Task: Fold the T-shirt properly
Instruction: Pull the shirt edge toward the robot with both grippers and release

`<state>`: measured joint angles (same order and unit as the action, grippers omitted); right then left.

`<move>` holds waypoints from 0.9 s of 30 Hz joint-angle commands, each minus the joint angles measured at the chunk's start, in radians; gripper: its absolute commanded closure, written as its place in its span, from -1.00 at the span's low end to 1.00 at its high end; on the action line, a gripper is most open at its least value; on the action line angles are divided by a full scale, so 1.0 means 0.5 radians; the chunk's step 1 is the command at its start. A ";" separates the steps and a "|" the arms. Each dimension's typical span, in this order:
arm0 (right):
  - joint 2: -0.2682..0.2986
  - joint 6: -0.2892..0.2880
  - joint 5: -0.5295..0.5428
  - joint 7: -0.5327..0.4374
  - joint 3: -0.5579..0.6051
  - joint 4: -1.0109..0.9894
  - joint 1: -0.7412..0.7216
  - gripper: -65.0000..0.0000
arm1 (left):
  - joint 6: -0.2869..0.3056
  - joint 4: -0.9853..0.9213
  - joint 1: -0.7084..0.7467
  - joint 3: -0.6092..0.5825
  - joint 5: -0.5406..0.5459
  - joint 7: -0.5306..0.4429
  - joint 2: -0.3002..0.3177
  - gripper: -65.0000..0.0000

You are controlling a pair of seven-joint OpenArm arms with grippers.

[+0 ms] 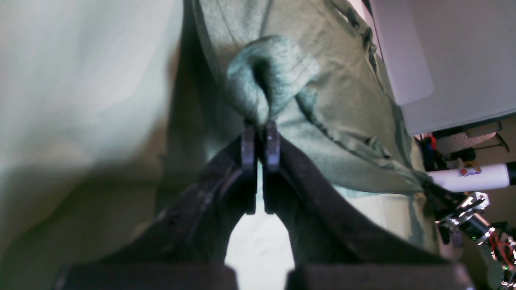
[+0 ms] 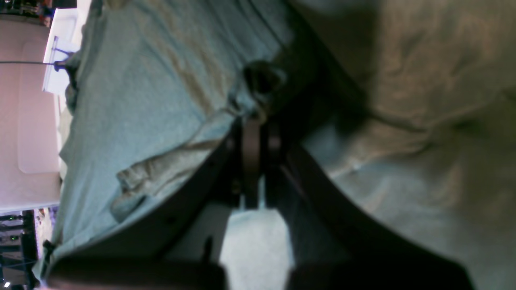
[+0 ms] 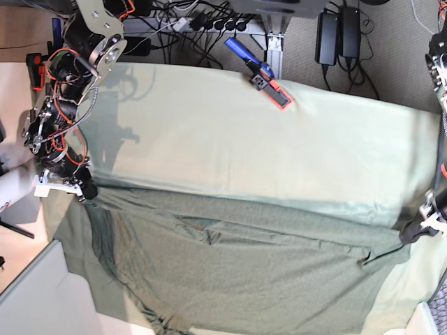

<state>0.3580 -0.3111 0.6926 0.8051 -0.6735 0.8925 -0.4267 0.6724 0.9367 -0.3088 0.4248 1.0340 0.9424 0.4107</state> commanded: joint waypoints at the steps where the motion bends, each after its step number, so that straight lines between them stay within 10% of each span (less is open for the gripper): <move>1: 0.049 -0.074 0.036 -0.023 -0.002 0.044 -0.048 1.00 | 0.052 0.040 -0.022 0.008 0.057 -0.032 0.052 1.00; 27: 0.165 -0.095 0.159 0.010 -0.003 0.822 0.757 1.00 | 0.052 0.718 0.711 0.106 0.193 0.005 0.213 1.00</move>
<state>0.4107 -0.3347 0.7677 0.8394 -0.6670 1.2861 -0.0360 0.6827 1.2770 0.0597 0.4648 1.1099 0.9733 0.4854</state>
